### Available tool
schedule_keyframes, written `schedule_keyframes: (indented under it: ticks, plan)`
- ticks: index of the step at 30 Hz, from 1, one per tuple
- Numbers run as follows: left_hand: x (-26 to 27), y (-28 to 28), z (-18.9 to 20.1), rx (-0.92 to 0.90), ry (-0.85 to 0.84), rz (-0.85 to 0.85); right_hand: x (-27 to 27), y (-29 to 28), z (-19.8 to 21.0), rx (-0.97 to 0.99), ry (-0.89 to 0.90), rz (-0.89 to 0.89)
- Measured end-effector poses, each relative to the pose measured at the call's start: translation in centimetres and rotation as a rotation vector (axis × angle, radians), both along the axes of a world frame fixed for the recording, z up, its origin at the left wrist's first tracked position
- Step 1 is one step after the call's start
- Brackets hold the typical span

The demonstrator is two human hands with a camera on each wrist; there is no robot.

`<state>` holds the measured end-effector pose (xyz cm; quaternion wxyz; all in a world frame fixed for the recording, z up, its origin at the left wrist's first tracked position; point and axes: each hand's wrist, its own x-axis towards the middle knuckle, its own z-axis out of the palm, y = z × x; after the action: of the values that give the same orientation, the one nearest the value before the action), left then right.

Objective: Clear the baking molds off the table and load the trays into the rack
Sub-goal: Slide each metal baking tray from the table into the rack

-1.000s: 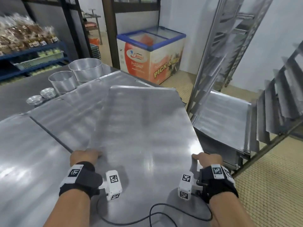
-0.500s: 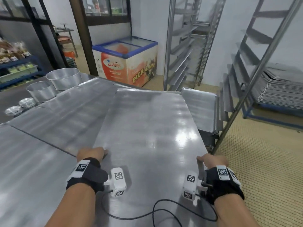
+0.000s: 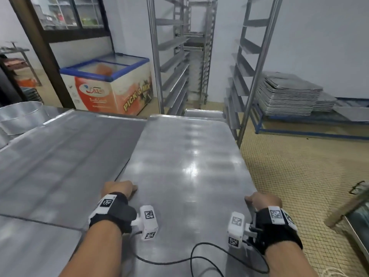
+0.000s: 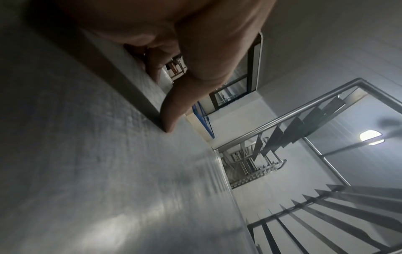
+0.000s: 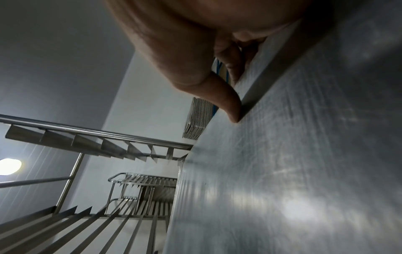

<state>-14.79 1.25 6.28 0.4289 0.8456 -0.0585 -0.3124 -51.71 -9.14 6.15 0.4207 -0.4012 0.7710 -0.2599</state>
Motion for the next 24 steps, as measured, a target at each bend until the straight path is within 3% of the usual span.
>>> schedule_keyframes:
  ticks: [2,8,16,24]
  plan:
    - [1.7,-3.0,-3.2,0.005,0.021,0.008,-0.8,-0.5,-0.1,0.014,-0.020,-0.048]
    - [-1.5,-7.0,0.6,0.069,-0.013,-0.105,-1.3,-3.8,-0.8,0.032,0.026,-0.096]
    - [2.4,-15.1,-1.0,0.127,-0.043,-0.259,2.3,-10.2,-1.3,0.088,0.038,-0.147]
    - [4.7,-21.7,-2.1,0.115,-0.005,-0.283,5.0,-16.5,-2.4,0.146,-0.009,-0.187]
